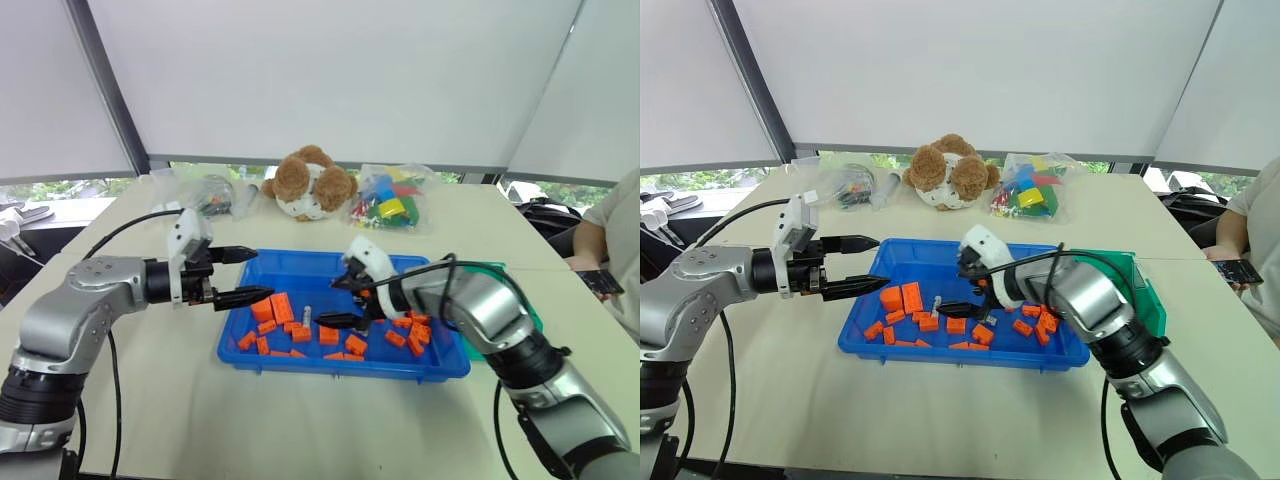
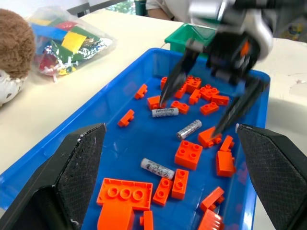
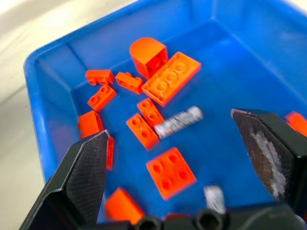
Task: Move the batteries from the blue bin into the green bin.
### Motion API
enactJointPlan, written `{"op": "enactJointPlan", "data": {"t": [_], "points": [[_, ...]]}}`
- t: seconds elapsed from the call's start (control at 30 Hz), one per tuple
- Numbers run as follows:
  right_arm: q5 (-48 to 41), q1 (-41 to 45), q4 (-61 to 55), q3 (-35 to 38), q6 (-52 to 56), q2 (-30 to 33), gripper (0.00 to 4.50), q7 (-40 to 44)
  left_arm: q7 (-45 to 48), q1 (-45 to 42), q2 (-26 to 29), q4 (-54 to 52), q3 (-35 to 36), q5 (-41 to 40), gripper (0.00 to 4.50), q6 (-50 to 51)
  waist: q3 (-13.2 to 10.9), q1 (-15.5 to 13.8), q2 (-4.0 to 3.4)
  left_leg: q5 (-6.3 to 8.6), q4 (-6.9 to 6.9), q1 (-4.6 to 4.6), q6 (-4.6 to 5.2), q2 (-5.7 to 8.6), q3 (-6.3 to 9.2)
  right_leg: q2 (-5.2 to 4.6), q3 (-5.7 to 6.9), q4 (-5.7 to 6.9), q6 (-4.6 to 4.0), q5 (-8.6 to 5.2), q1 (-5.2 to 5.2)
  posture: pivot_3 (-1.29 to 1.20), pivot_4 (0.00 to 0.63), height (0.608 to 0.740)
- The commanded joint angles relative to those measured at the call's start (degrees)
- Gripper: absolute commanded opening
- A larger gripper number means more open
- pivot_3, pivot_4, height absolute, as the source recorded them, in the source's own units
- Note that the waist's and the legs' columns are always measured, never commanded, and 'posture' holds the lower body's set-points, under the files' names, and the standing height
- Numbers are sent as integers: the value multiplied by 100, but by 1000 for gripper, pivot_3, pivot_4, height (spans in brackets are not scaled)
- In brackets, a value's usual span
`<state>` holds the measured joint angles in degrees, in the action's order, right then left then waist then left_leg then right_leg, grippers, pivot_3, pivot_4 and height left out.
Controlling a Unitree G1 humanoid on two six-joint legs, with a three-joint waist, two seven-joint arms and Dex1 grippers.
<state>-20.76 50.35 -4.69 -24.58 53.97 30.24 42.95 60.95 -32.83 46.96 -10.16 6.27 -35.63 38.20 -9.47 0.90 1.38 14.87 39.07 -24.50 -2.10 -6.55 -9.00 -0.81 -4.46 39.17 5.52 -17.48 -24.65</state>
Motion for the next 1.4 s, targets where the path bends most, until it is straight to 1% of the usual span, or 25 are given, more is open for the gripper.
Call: {"op": "enactJointPlan", "data": {"t": [0.03, 0.23, 0.4, 0.47, 0.57, 0.77, 0.87, 1.07, 1.23, 1.4], "points": [[749, 170, 691, -401, -771, -307, 4452, -130, -68, 2, 38, -196, 217, -72, 4500, -83, 0, 8, 0, 0, 0, 0, 0, 0, 0, 0, 0, 0, 0, 0, 0, 0, 150, 727], [1360, 394, 1843, -380, -1627, -723, 4452, -88, -150, 149, 76, -364, 316, -145, 4500, -19, 0, 23, 0, -3, 0, 0, -5, 0, -2, 0, 0, 2, 1, 0, -1, 0, 150, 727], [1632, 446, 2232, -495, -1859, -849, 4452, 243, -184, 188, 79, -426, 351, -150, 4500, 21, 0, 26, 0, -4, -1, 0, -7, -2, -3, 1, 0, 3, 1, 0, -1, 0, 150, 727], [1725, 406, 2256, -593, -1951, -878, 4452, 462, -185, 186, 83, -424, 355, -146, 4500, 21, 0, 25, 0, -4, -1, 1, -7, -2, -3, 1, 1, 3, 1, 1, -1, 0, 150, 727], [1732, 381, 2159, -516, -1866, -957, 4452, 664, -189, 191, 92, -436, 358, -154, 4500, 16, 0, 26, 0, -4, -1, 1, -7, -2, -3, 1, 0, 3, 1, 1, -1, 0, 150, 727], [1587, 299, 1277, -380, -1361, -705, 4452, 1238, -179, 183, 125, -412, 336, -154, 4500, -29, 0, 9, 0, -4, -1, 1, -8, -2, -3, 0, 1, 3, 1, 0, -1, 0, 150, 727], [1530, 391, 1188, -129, -1213, -803, 4452, 1145, -173, 172, 116, -391, 299, -125, 4500, -66, 0, 16, 0, -4, -1, 1, -8, -2, -3, 0, 1, 3, 1, 0, -1, 0, 150, 727], [1621, 785, 1959, 242, -1441, -939, 4452, 903, -152, 108, 97, -371, 224, -98, 4500, -92, 0, 26, 0, -4, -3, 1, -8, -2, -4, 1, 1, 3, 0, 0, -3, 0, 150, 727], [1886, 831, 2619, 70, -1920, -1050, 4452, 869, -127, 66, 109, -354, 210, -86, 4500, -93, 0, 23, 0, -4, -3, 1, -8, -2, -5, 0, 1, 3, 0, 0, -3, 0, 150, 727], [2060, 734, 3118, -90, -2355, -1255, 4452, 1043, -154, 77, 130, -396, 240, -92, 4500, -60, 0, 33, 0, -4, -5, 1, -8, -2, -5, 1, 1, 3, 1, 0, -4, 0, 150, 727]]}}
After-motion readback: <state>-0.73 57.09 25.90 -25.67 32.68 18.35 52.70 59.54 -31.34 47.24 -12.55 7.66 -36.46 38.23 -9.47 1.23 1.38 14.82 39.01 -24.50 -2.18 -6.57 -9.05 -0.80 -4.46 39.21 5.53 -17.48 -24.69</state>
